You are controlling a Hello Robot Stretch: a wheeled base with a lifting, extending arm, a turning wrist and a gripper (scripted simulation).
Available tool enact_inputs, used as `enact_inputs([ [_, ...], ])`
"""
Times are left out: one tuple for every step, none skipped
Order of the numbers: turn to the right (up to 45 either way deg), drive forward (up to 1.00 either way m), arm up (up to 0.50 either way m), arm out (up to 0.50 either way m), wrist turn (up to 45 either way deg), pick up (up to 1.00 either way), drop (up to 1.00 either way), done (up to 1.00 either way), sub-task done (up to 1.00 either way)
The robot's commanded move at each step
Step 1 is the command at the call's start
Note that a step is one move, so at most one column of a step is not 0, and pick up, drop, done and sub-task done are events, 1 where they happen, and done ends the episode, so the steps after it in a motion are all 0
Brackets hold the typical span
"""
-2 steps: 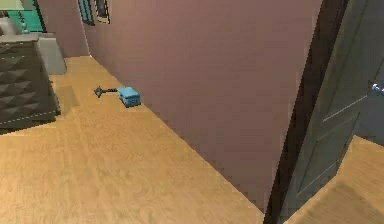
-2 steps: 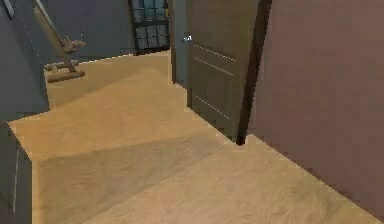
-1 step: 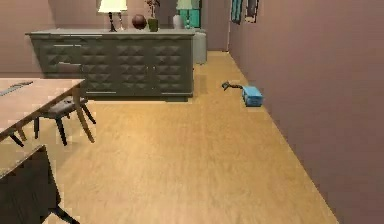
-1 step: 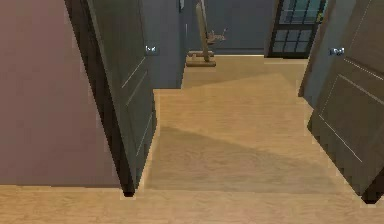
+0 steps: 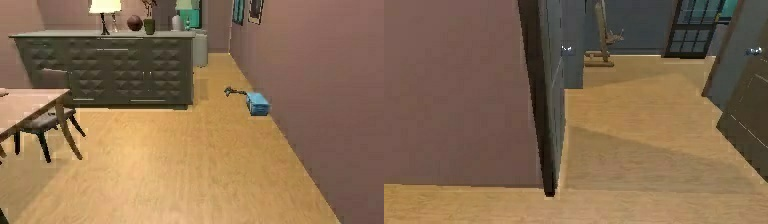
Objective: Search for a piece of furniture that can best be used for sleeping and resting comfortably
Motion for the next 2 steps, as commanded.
enact_inputs([
  [-45.0, 0.0, 0.0, 0.0, 0.0, 0.0, 0.0, 0.0, 0.0],
  [-45.0, 0.0, 0.0, 0.0, 0.0, 0.0, 0.0, 0.0, 0.0],
])
